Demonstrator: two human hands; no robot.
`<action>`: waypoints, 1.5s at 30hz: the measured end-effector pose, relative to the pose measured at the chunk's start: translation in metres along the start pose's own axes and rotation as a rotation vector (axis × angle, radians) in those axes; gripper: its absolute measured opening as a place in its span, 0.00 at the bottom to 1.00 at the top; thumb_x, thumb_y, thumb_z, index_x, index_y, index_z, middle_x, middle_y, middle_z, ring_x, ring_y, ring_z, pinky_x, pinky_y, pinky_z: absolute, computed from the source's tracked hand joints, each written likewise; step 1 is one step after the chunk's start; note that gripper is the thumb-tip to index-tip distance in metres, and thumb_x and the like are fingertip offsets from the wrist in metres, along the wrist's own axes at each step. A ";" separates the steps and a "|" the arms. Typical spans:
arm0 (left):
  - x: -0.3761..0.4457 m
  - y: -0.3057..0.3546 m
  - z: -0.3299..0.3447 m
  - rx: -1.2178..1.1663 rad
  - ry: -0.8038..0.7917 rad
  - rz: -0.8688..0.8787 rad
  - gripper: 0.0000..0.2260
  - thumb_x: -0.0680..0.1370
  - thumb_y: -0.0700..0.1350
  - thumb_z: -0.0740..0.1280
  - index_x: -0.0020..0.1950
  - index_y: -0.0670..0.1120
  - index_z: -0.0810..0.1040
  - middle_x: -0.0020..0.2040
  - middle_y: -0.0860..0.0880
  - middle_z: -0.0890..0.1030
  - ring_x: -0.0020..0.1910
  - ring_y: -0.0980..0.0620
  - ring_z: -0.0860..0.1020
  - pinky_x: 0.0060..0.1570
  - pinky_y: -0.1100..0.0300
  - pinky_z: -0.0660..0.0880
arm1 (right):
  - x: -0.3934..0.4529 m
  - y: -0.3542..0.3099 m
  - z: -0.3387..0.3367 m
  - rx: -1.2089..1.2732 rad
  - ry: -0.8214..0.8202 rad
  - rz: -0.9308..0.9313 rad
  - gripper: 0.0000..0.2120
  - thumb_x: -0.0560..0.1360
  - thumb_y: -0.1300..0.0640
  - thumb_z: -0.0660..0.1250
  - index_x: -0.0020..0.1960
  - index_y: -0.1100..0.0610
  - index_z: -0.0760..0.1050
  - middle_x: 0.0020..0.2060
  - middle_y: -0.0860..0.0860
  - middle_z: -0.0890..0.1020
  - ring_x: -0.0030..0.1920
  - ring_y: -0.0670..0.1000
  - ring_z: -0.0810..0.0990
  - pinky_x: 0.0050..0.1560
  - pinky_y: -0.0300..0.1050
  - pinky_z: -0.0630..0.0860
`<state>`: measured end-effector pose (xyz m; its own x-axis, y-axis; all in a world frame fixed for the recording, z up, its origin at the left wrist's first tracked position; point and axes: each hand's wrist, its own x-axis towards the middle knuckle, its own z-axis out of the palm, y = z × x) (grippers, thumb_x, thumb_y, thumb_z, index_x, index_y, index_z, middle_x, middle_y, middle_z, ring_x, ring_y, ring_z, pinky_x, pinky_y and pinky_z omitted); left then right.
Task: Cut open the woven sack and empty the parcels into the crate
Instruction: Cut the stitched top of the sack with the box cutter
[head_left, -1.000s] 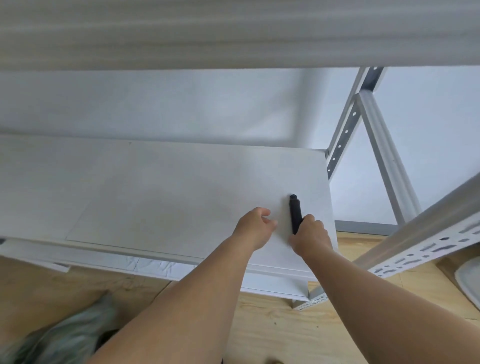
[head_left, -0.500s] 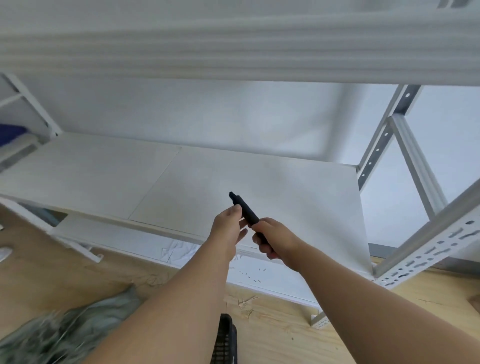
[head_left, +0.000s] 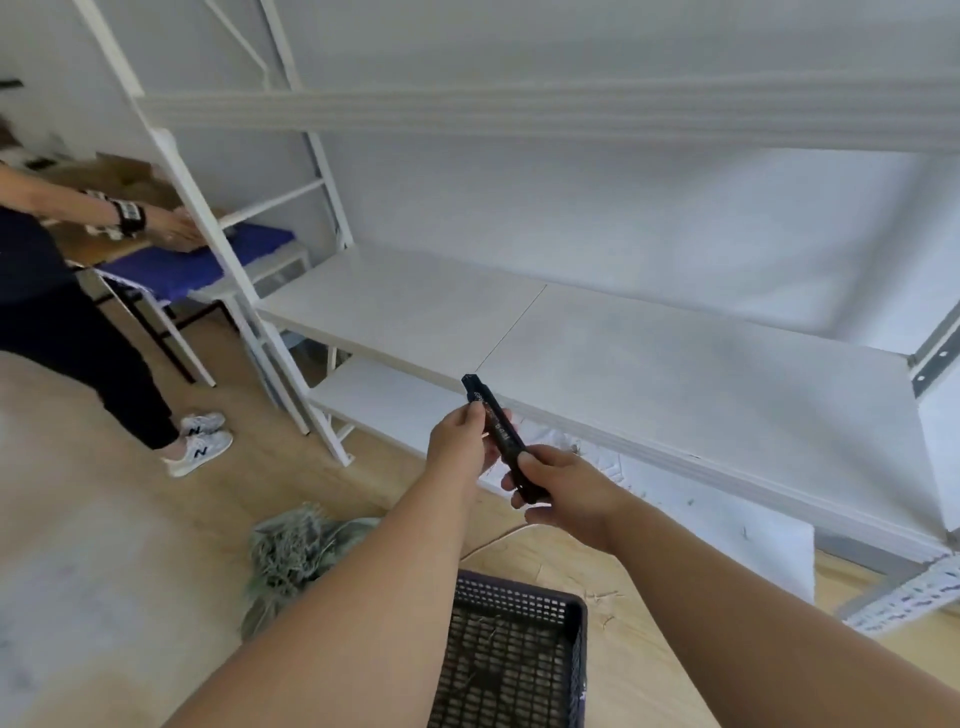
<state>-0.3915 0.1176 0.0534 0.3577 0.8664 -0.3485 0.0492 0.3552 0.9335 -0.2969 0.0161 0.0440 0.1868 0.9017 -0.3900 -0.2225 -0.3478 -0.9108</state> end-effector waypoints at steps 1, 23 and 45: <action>-0.004 0.000 -0.011 0.021 0.004 0.007 0.13 0.84 0.45 0.55 0.49 0.45 0.78 0.50 0.47 0.84 0.47 0.47 0.82 0.53 0.54 0.77 | -0.001 0.000 0.012 -0.004 0.013 0.006 0.13 0.83 0.56 0.56 0.63 0.61 0.72 0.42 0.53 0.79 0.37 0.48 0.77 0.37 0.40 0.75; -0.005 -0.072 -0.101 0.072 0.063 -0.190 0.11 0.82 0.49 0.59 0.55 0.48 0.80 0.53 0.47 0.84 0.55 0.49 0.82 0.62 0.44 0.75 | 0.047 0.054 0.084 -0.169 -0.063 0.110 0.19 0.82 0.49 0.56 0.58 0.64 0.75 0.39 0.56 0.83 0.36 0.53 0.80 0.43 0.47 0.80; 0.103 -0.193 -0.377 0.724 0.100 -0.453 0.19 0.79 0.45 0.64 0.70 0.44 0.71 0.68 0.46 0.74 0.63 0.47 0.75 0.63 0.55 0.72 | 0.207 0.195 0.262 -0.314 0.065 0.342 0.11 0.74 0.51 0.71 0.47 0.57 0.73 0.27 0.51 0.70 0.25 0.49 0.69 0.28 0.42 0.70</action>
<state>-0.7153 0.2709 -0.1946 0.0781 0.7340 -0.6747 0.7625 0.3920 0.5148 -0.5526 0.2022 -0.1783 0.2147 0.7075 -0.6733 0.0163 -0.6919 -0.7218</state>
